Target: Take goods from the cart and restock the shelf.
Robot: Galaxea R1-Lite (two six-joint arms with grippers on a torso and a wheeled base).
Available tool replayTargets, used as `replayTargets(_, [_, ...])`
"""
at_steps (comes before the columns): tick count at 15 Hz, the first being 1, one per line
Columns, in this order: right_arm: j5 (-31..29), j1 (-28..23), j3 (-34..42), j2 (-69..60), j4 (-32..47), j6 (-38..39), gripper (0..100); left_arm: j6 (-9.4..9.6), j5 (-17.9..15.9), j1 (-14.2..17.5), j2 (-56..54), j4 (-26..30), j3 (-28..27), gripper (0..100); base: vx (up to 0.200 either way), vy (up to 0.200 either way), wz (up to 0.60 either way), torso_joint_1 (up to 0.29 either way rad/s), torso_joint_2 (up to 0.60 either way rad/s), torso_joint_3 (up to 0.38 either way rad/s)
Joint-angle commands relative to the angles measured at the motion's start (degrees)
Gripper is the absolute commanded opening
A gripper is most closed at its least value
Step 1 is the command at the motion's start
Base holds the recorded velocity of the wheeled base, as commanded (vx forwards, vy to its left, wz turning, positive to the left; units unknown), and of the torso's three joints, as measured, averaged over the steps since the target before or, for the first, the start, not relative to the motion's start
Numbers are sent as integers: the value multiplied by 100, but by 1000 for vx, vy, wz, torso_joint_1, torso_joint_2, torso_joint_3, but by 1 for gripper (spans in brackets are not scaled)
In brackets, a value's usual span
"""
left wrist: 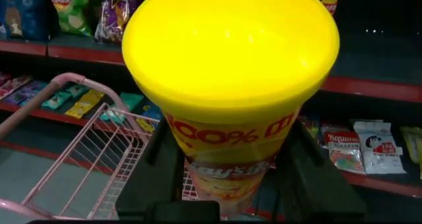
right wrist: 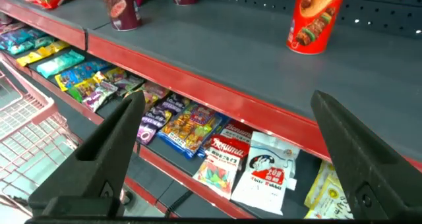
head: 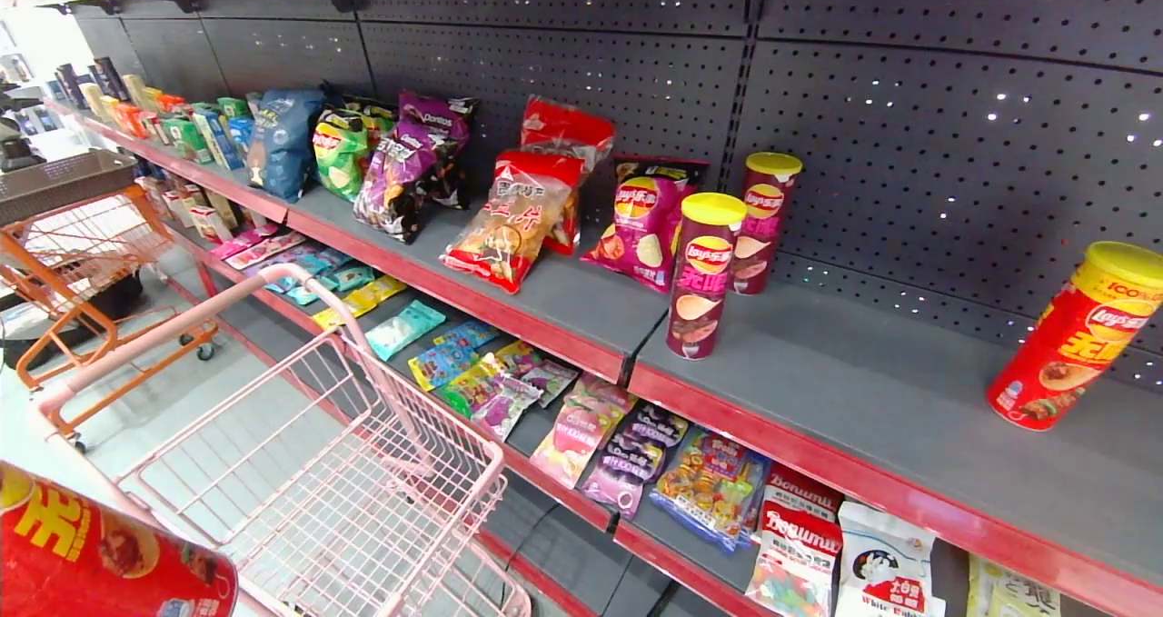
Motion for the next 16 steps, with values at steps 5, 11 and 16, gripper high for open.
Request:
replayTargets(5, [4,-1,0,-3,-5,-14,100,87,-6,-4,-19,-7,30,0,0,0,0,0,0,0])
replayTargets(11, [4,-1,0,-3,-5,-14,100,236,134,23,-204,1,241,0,0,0,-600,5,3,2])
replayTargets(16, [13,-1,0,-3,-5,-14,100,245,451,23,-213,10,258,0,0,0,-600,-2,4,0])
